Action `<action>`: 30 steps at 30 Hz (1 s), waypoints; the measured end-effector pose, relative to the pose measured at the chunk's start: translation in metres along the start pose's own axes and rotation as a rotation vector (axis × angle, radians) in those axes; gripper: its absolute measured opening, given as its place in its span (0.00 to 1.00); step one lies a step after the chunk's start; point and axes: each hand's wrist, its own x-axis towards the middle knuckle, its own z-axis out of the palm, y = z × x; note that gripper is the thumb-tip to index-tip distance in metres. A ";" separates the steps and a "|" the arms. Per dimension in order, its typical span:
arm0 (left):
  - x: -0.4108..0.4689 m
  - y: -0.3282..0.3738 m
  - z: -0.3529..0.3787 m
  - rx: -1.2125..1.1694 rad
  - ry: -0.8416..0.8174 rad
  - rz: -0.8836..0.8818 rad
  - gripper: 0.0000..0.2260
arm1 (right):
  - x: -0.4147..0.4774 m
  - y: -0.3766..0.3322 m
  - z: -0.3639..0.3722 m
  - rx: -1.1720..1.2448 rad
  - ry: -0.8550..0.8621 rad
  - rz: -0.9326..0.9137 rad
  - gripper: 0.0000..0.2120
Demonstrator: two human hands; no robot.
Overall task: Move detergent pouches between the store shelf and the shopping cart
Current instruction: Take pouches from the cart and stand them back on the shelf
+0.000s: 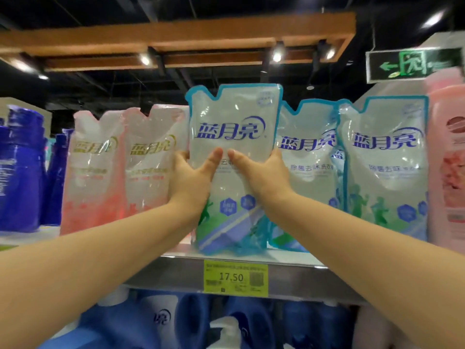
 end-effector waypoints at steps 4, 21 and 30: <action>0.003 0.002 -0.001 -0.017 -0.051 -0.074 0.36 | -0.001 0.000 0.001 -0.015 -0.015 0.064 0.24; -0.041 0.008 -0.051 0.748 -0.484 0.341 0.54 | -0.086 -0.019 -0.027 -1.011 -0.381 -0.109 0.43; -0.035 -0.007 -0.051 0.930 -0.543 0.399 0.48 | -0.072 -0.003 -0.015 -1.092 -0.423 -0.133 0.46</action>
